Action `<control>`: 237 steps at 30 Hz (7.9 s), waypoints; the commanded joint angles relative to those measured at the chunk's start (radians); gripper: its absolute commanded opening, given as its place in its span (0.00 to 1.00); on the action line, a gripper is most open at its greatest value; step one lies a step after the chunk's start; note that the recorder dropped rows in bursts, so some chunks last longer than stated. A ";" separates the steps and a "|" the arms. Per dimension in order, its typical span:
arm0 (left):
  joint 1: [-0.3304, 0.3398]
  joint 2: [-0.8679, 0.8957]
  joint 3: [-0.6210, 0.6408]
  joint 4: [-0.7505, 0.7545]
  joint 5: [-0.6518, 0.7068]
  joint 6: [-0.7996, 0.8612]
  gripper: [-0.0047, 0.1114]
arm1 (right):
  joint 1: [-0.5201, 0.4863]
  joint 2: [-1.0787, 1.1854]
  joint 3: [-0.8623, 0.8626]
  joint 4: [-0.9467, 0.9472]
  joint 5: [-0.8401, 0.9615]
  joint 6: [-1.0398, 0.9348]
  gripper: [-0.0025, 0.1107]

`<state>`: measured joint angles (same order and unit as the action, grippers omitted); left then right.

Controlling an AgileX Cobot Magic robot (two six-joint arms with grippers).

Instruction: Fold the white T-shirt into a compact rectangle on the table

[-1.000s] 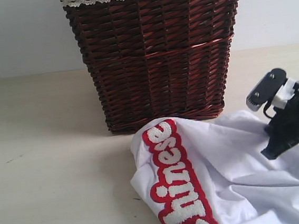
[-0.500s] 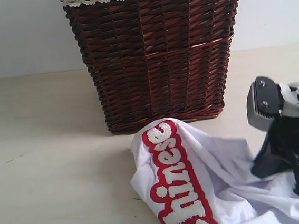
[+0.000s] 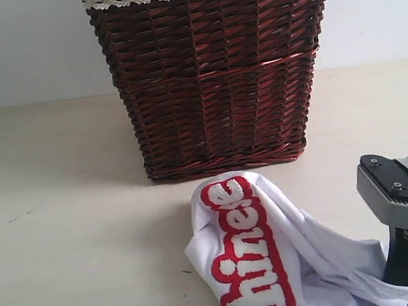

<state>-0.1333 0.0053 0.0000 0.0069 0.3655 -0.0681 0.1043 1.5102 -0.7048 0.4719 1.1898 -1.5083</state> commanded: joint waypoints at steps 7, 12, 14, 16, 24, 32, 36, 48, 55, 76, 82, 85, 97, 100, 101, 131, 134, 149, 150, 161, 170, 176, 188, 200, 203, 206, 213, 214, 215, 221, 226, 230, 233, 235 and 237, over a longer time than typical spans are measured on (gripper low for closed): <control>-0.006 -0.005 0.000 -0.007 -0.011 -0.006 0.04 | 0.001 -0.193 -0.138 -0.175 -0.194 -0.030 0.43; -0.006 -0.005 0.000 -0.007 -0.011 -0.006 0.04 | 0.001 -0.091 -0.141 -0.062 -0.465 -0.104 0.33; -0.006 -0.005 0.000 -0.007 -0.011 -0.006 0.04 | 0.001 -0.027 -0.141 -0.040 -0.474 -0.102 0.25; -0.006 -0.005 0.000 -0.007 -0.011 -0.006 0.04 | 0.001 0.040 -0.141 -0.006 -0.474 -0.081 0.16; -0.006 -0.005 0.000 -0.007 -0.011 -0.006 0.04 | 0.001 0.129 -0.141 0.159 -0.014 -0.032 0.02; -0.006 -0.005 0.000 -0.007 -0.011 -0.006 0.04 | 0.006 0.110 -0.135 -0.114 0.031 0.109 0.02; -0.006 -0.005 0.000 -0.007 -0.011 -0.006 0.04 | 0.006 0.113 -0.124 -0.177 0.031 0.090 0.02; -0.006 -0.005 0.000 -0.007 -0.011 -0.006 0.04 | 0.006 0.010 -0.107 -0.104 -0.162 0.068 0.02; -0.006 -0.005 0.000 -0.007 -0.011 -0.006 0.04 | 0.006 0.009 -0.106 0.043 -0.794 0.455 0.27; -0.006 -0.005 0.000 -0.007 -0.011 -0.006 0.04 | 0.006 0.202 -0.106 0.181 -0.469 0.519 0.42; -0.006 -0.005 0.000 -0.007 -0.011 -0.006 0.04 | 0.006 0.202 -0.106 0.159 -0.410 0.519 0.06; -0.006 -0.005 0.000 -0.007 -0.011 -0.006 0.04 | 0.006 0.202 -0.106 0.096 -0.451 0.517 0.02; -0.006 -0.005 0.000 -0.007 -0.011 -0.006 0.04 | 0.004 0.200 -0.106 -0.508 -1.084 1.208 0.02; -0.006 -0.005 0.000 -0.007 -0.011 -0.006 0.04 | 0.001 0.200 -0.106 -0.518 -1.112 1.257 0.02; -0.006 -0.005 0.000 -0.007 -0.011 -0.006 0.04 | 0.000 0.200 -0.106 -0.518 -1.121 1.271 0.02; -0.006 -0.005 0.000 -0.007 -0.011 -0.006 0.04 | -0.363 0.261 -0.120 -0.429 -1.600 1.138 0.19; -0.006 -0.005 0.000 -0.007 -0.011 -0.006 0.04 | -0.363 0.261 -0.120 -0.379 -1.607 1.133 0.33; -0.006 -0.005 0.000 -0.007 -0.011 -0.006 0.04 | -0.361 -0.098 -0.091 -0.369 -1.265 1.156 0.13; -0.006 -0.005 0.000 -0.007 -0.011 -0.006 0.04 | -0.361 -0.143 -0.074 -0.369 -1.250 1.156 0.09; -0.006 -0.005 0.000 -0.007 -0.011 -0.006 0.04 | -0.361 -0.800 0.158 -0.346 -0.734 0.792 0.02; -0.006 -0.005 0.000 -0.007 -0.011 -0.006 0.04 | -0.361 -1.209 0.269 -0.328 -0.698 1.179 0.02; -0.006 -0.005 0.000 -0.007 -0.011 -0.006 0.04 | -0.361 -1.357 0.418 -0.311 -0.667 1.207 0.02; -0.006 -0.005 0.000 -0.007 -0.011 -0.006 0.04 | -0.322 -1.452 0.489 -0.314 -0.663 1.188 0.02; -0.006 -0.005 0.000 -0.007 -0.011 -0.006 0.04 | -0.320 -1.452 0.489 -0.222 -0.661 1.230 0.02; -0.006 -0.005 0.000 -0.007 -0.011 -0.006 0.04 | -0.320 -1.452 0.489 -0.216 -0.661 1.230 0.02; -0.006 -0.005 0.000 -0.007 -0.011 -0.006 0.04 | -0.320 -1.452 0.489 -0.216 -0.661 1.230 0.02; -0.006 -0.005 0.000 -0.007 -0.011 -0.006 0.04 | -0.320 -1.452 0.493 -0.219 -0.669 1.239 0.02; -0.006 -0.005 0.000 -0.007 -0.011 -0.006 0.04 | -0.320 -1.452 0.506 -0.225 -0.695 1.252 0.02; -0.006 -0.005 0.000 -0.007 -0.011 -0.006 0.04 | -0.320 -1.452 0.520 -0.234 -0.728 1.257 0.02; -0.006 -0.005 0.000 -0.007 -0.011 -0.006 0.04 | -0.320 -1.484 0.621 -0.238 -0.800 1.259 0.02; -0.006 -0.005 0.000 -0.046 -0.011 -0.006 0.04 | -0.320 -1.510 0.698 -0.236 -0.824 1.259 0.02; -0.006 -0.005 0.000 -0.048 -0.007 -0.006 0.04 | -0.320 -1.510 0.705 -0.241 -0.886 1.259 0.02; -0.006 -0.005 0.000 -0.046 -0.007 -0.006 0.04 | -0.320 -1.510 0.705 -0.241 -0.907 1.259 0.02; -0.006 -0.005 0.000 -0.045 -0.009 -0.006 0.04 | -0.320 -1.510 0.705 -0.241 -0.901 1.259 0.02; -0.006 -0.005 0.000 -0.045 -0.030 -0.006 0.04 | -0.320 -1.510 0.705 -0.241 -0.901 1.259 0.02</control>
<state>-0.1333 0.0053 0.0000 -0.0272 0.3655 -0.0681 -0.2177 0.0061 -0.0044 0.2366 0.3047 -0.2494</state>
